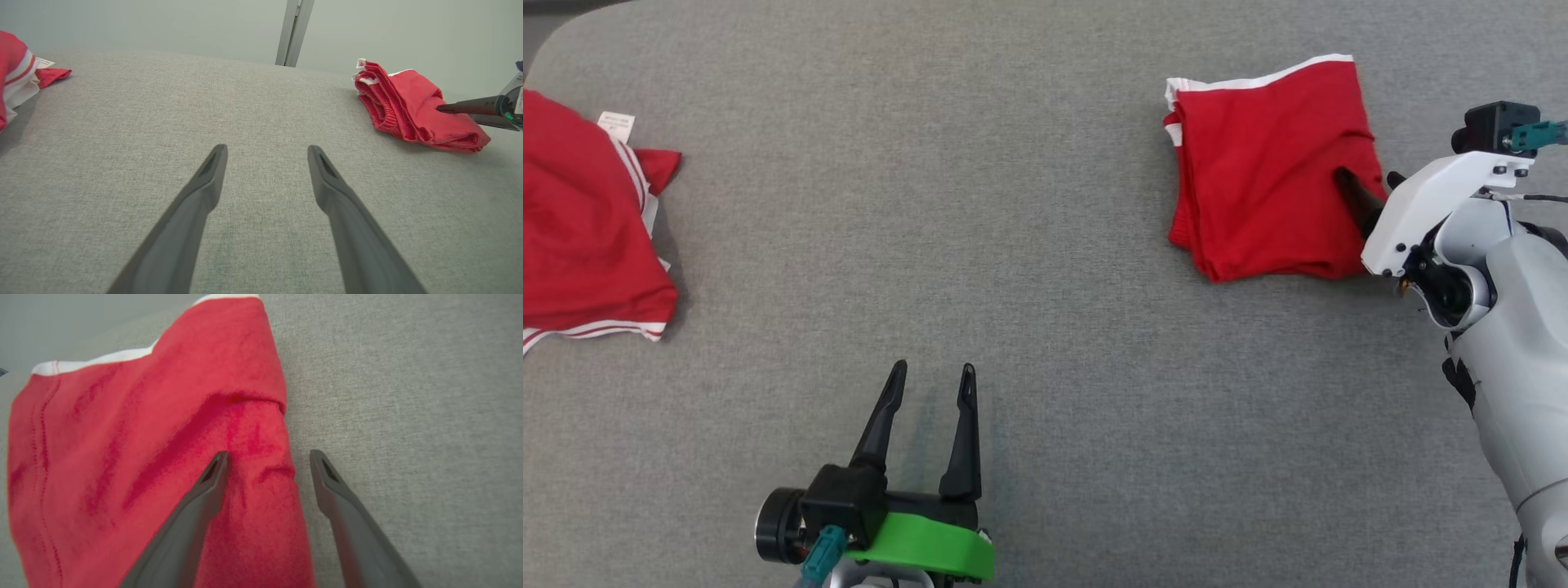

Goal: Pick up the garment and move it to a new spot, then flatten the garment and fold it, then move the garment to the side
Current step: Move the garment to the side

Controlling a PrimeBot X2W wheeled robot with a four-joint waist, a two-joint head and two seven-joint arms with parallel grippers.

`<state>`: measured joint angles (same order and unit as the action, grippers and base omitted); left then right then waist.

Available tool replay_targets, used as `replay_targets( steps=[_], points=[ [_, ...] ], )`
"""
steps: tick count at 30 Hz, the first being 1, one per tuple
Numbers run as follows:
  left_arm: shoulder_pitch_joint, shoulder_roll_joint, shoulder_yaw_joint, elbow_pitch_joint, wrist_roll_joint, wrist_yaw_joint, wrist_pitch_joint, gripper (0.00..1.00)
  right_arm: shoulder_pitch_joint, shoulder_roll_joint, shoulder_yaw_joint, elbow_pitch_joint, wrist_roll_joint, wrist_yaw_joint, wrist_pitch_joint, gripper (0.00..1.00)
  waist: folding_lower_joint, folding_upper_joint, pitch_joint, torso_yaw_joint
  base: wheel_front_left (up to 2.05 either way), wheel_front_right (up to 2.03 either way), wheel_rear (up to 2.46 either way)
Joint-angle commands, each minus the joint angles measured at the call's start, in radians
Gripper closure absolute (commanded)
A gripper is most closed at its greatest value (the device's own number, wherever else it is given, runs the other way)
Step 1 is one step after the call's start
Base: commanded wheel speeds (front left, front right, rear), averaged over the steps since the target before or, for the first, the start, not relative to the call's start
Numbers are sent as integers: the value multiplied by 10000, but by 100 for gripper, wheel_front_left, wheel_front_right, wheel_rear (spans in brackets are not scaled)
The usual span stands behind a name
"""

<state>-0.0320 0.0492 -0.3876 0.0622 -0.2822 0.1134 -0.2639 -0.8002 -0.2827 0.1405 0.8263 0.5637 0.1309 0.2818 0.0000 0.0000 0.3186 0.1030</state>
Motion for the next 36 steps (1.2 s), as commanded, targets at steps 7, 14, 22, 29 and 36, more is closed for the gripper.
replay_targets(
  steps=[7, 14, 22, 29, 36],
  points=[
    [-293, 25, 182, -127, 48, 226, -4, 0, -457, 34, 386, 625, 701, -4, -393, 100, 0, 0, 673, 370, 0, 0, 0],
    [-258, 28, 485, -33, 316, 122, -5, 0, -751, 273, 751, 719, 1501, -15, -937, 100, 0, 0, 813, -1087, 0, 0, 0],
    [-629, 252, 974, 280, 1164, -476, -4, 0, -915, -73, 1095, 1099, 2138, -12, -1634, 100, 0, 0, 1385, -3250, 0, 0, 0],
    [-989, 339, 1153, 379, 1555, -725, -4, 0, -1450, -711, 1420, 1765, 2112, -9, -2487, 100, 0, 0, 1886, -3694, 0, 0, 0],
    [-1135, 308, 1403, 99, 1721, -506, -4, 0, -2854, -1996, 1829, 2688, 1356, -9, -2854, 100, 0, 0, 2620, -3047, 0, 0, 0]
  ],
)
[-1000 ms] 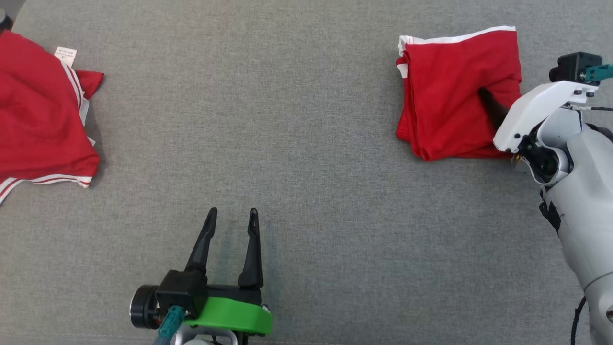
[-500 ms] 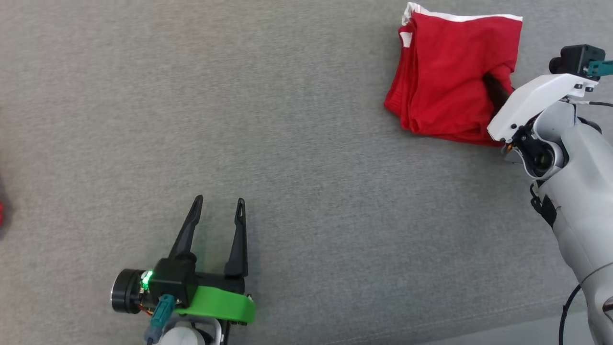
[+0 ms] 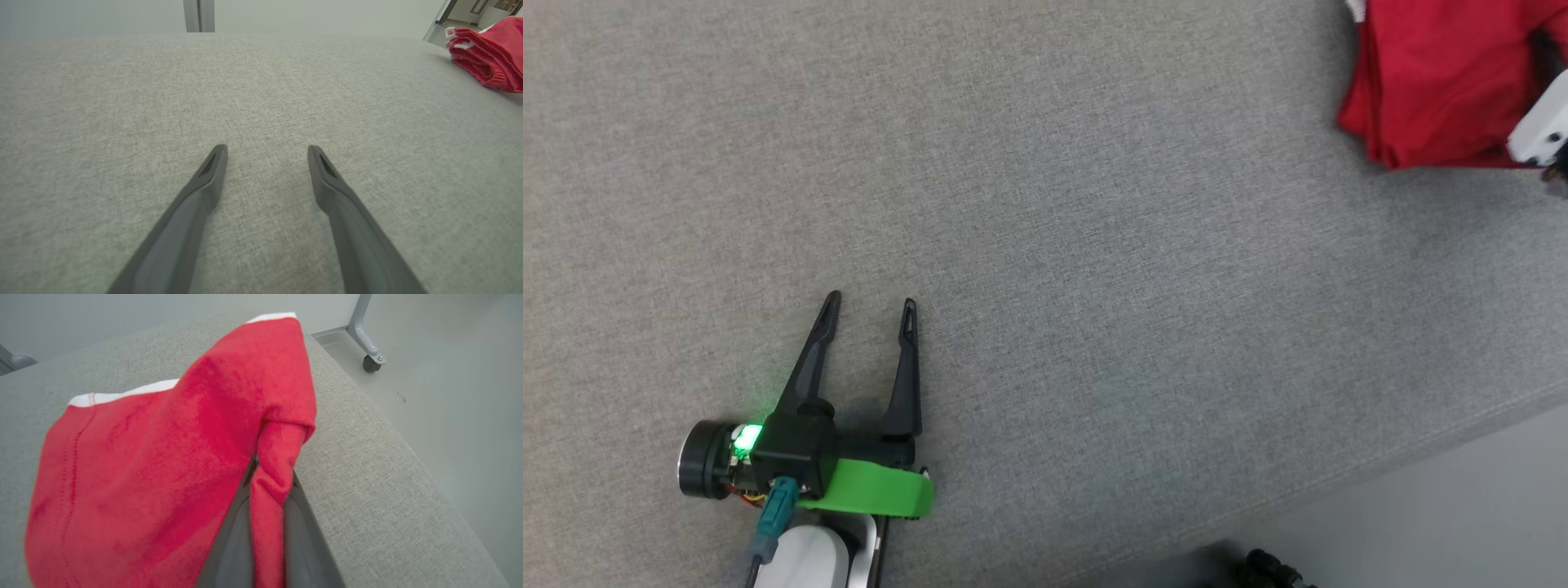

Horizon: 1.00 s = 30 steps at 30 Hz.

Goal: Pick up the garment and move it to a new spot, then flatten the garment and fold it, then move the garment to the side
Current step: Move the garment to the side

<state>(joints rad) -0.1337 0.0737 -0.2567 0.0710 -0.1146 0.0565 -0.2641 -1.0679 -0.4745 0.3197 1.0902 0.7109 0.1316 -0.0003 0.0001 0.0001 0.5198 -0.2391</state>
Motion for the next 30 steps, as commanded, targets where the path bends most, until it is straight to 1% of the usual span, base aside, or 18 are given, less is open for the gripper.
replay_targets(
  steps=[1, 5, 6, 7, 10, 14, 17, 19, 23, 27, 29, 30],
  points=[
    [-38, 95, 148, -30, 53, 97, 0, 0, -356, -207, 87, 208, -232, -17, -41, 100, -1, -1, 679, 434, 0, 0, 0],
    [518, 292, 318, -69, 117, 181, 20, 0, -1068, -704, 383, 946, -954, -18, -317, 100, -1, -1, 796, 625, 0, 0, 0],
    [650, 310, 347, -96, 116, 195, 35, 0, -1278, -897, 455, 1162, -1222, -18, -546, 81, -1, -1, 796, 653, 0, 0, 0],
    [718, 318, 364, -129, 114, 193, 43, 0, -1443, -1004, 487, 1324, -1445, -18, -766, 0, -1, -1, 799, 668, 0, 0, 0],
    [818, 272, 457, -215, 52, 240, 49, 0, -1764, -1026, 374, 1735, -1941, -18, -1416, 0, -1, -1, 732, 666, 0, 0, 0],
    [790, 138, 465, -385, -55, 229, 41, 0, -2129, -1431, 259, 1933, -2967, -20, -2366, 0, -1, -1, 458, 556, 0, 0, 0],
    [800, 47, 515, -435, -131, 231, 29, 0, -2198, -1162, 4, 1890, -3557, -17, -2616, 0, -1, -1, 164, 444, 0, 0, 0],
    [827, 8, 592, -438, -198, 239, 11, 0, -2141, -1008, -295, 1024, -3890, -17, -2662, 0, -1, -1, -53, 366, 0, 0, 0],
    [829, -88, 749, -511, -377, 182, 6, 0, -752, -691, -1266, -1143, -4367, -20, -2642, 0, -1, -1, -666, 404, 0, 0, 0],
    [948, -159, 910, -499, -596, 176, 5, 0, 956, -222, -2348, -3450, -4835, -18, -2647, 0, -1, -1, -1300, 660, 0, 0, 0],
    [923, -181, 1005, -464, -714, 200, 5, 0, 2121, 160, -2506, -4423, -5096, -18, -2646, 0, -1, -1, -1555, 824, 0, 0, 0],
    [994, -198, 1030, -405, -787, 171, 5, 0, 2776, 332, -2748, -4934, -5208, -18, -2646, 0, -1, -1, -1817, 949, 0, 0, 0]
  ],
)
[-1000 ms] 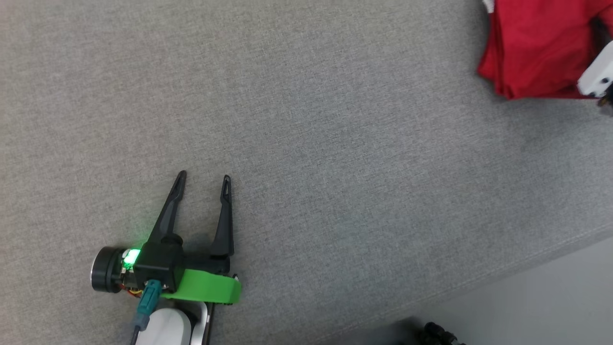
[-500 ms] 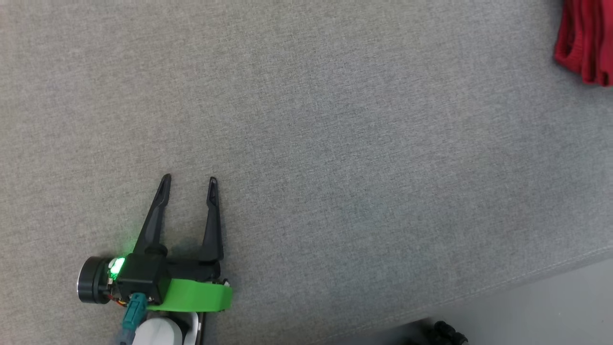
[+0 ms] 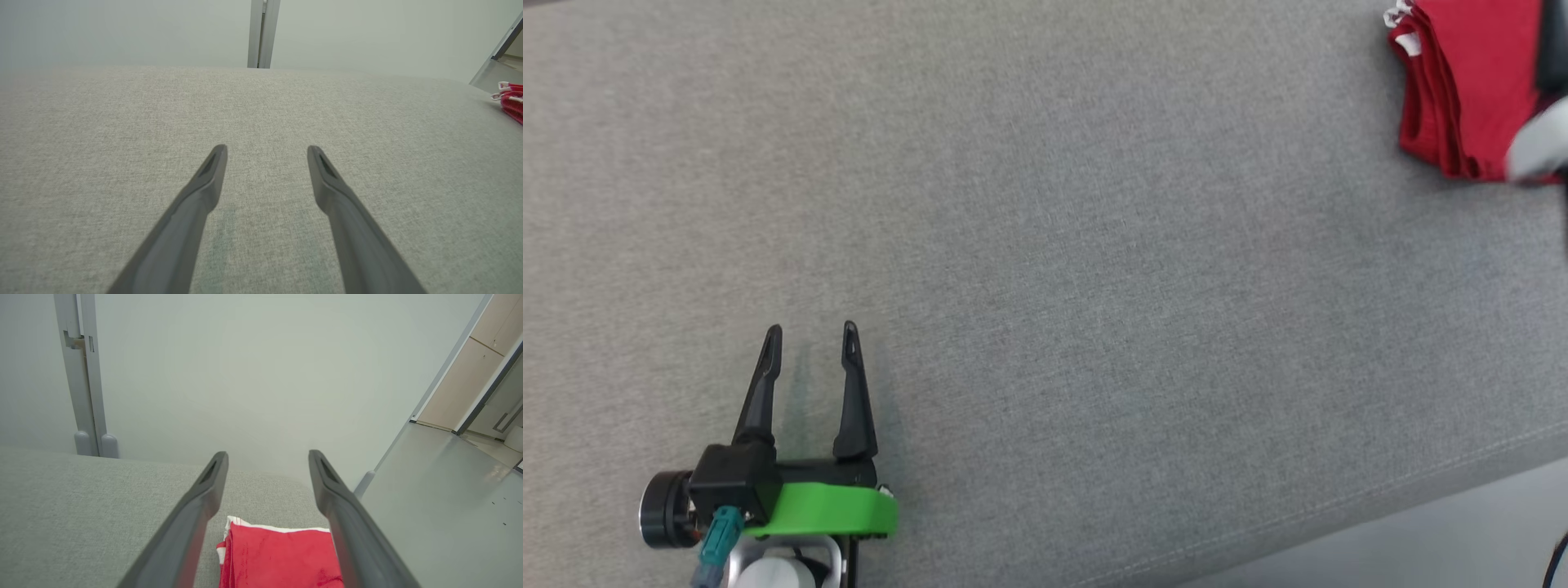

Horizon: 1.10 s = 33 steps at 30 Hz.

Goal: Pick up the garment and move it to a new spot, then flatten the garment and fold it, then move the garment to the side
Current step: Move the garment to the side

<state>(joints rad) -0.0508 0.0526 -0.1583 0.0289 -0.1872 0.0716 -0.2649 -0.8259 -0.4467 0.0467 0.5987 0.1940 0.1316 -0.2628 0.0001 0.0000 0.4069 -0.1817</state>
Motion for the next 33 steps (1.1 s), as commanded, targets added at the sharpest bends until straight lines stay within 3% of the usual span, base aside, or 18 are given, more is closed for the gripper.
replay_targets(
  steps=[1, 9, 13, 17, 24, 33],
  points=[
    [219, 3, 48, 43, -97, -7, 12, 0, 851, 165, -54, -369, -169, -18, -22, 0, -1, 0, -850, 485, 0, 0, 0],
    [878, -17, 236, 197, -474, 48, 9, 0, 4925, 1974, -1159, -3020, -1146, -18, -23, 0, -1, 0, -2318, 1270, 0, 0, 0],
    [1273, -17, 461, 251, -513, 31, 9, 0, 6407, 2945, -1252, -3814, -1564, -18, -23, 0, -1, 0, -2859, 1355, 0, 0, 0],
    [1636, -15, 681, 392, -492, -99, 9, 0, 7663, 3476, -1060, -4117, -1810, -18, -24, 0, -1, 0, -3353, 1386, 0, 0, 0],
    [2242, -15, 877, 501, -515, -178, 9, 0, 8982, 3906, -792, -4046, -1850, -18, -25, 0, -1, 0, -3930, 1345, 0, 0, 0],
    [2484, -15, 946, 527, -469, -257, 11, 0, 8952, 3956, -694, -4030, -1725, -18, -26, 0, -1, 0, -4040, 1218, 0, 0, 0]
  ],
)
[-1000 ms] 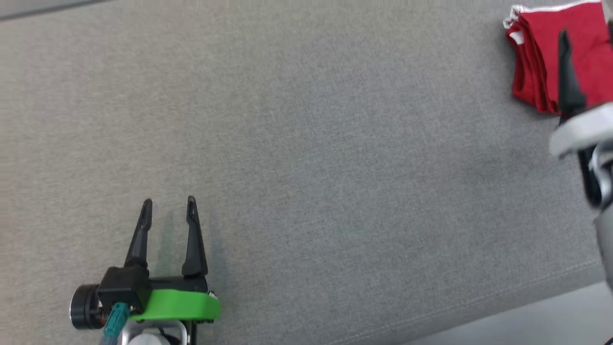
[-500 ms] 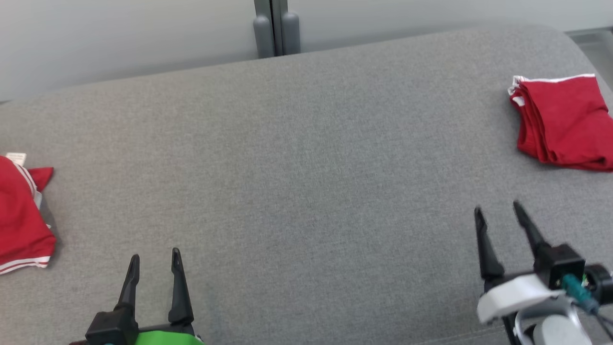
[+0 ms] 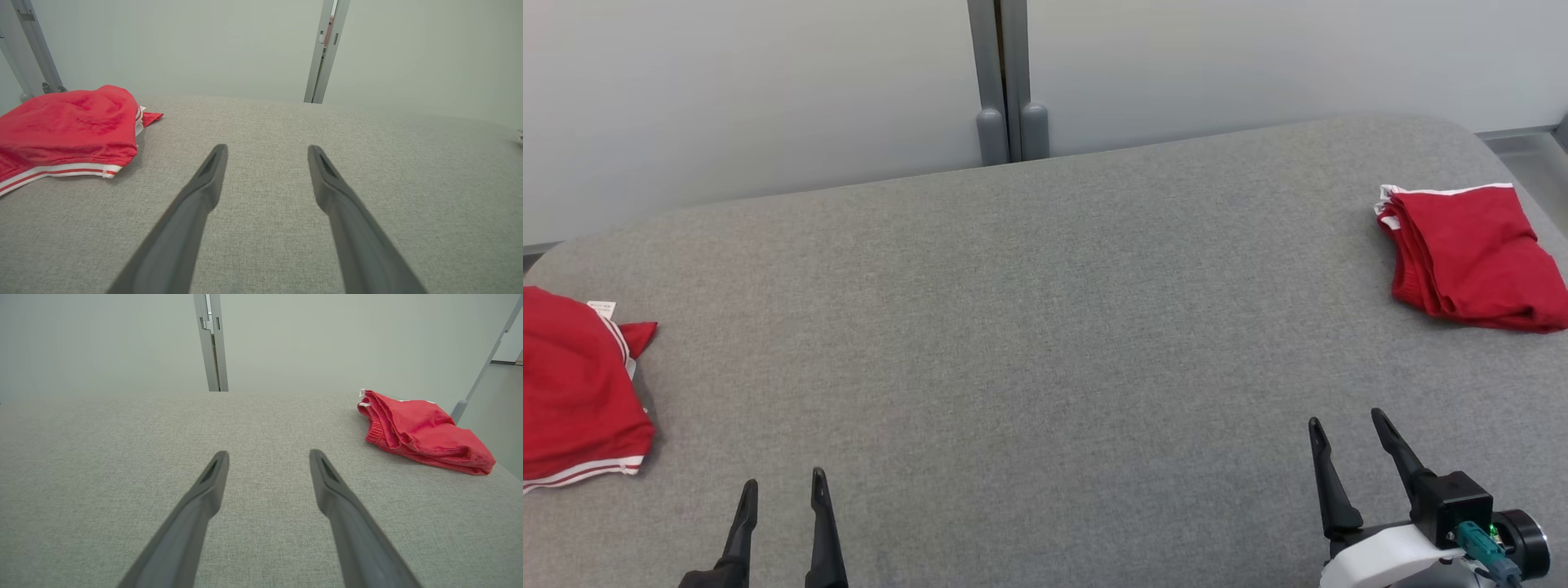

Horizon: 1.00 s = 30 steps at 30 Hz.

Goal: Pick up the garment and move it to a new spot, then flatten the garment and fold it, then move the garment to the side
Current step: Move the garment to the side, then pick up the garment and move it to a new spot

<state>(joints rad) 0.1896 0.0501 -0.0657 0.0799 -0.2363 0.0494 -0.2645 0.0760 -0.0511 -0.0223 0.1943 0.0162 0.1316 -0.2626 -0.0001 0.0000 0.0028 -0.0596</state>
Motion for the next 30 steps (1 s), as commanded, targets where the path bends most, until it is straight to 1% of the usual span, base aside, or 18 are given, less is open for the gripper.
replay_targets(
  steps=[1, 5, 7, 11, 13, 19, 23, 27, 30],
  points=[
    [65, 10, 7, 24, 19, -29, 6, 0, -77, 1, -17, 14, 72, -18, -28, 0, 1, 0, 2, 1, 0, 0, 0],
    [-40, 10, -91, 26, 0, -24, 6, 0, -40, 2, -75, 31, 41, -19, -26, 0, 1, 0, 11, 89, 0, 0, 0],
    [-100, 11, -141, 76, 24, -73, 7, 0, 47, 1, -121, -2, 71, -19, -28, 0, 1, 0, 0, 267, 0, 0, 0],
    [-179, 11, -219, 178, 110, -129, 4, 0, 292, 5, -29, 10, 190, -19, -26, 0, 1, 0, -119, 957, 0, 0, 0],
    [-103, 14, -243, 208, 117, -124, 4, 0, 338, 1, 81, 28, 268, -19, -28, 0, 1, 0, -205, 1465, 0, 0, 0],
    [298, 14, -227, 273, 169, -158, 4, 0, 139, -7, 520, 92, 446, -19, -28, 0, 1, 0, -389, 2785, 0, 0, 0],
    [464, 14, -143, 226, 229, -168, 4, 0, 48, -3, 669, 175, 541, -19, -28, 0, 1, 0, -465, 3528, 0, 0, 0],
    [519, 14, 4, 163, 184, -132, 4, 0, 22, -7, 806, 256, 630, -19, -28, 0, 1, 0, -476, 3898, 0, 0, 0],
    [541, 14, 76, 111, 131, -125, 4, 0, 6, -7, 868, 287, 646, -19, -28, 0, 1, 0, -457, 3930, 0, 0, 0]
  ],
)
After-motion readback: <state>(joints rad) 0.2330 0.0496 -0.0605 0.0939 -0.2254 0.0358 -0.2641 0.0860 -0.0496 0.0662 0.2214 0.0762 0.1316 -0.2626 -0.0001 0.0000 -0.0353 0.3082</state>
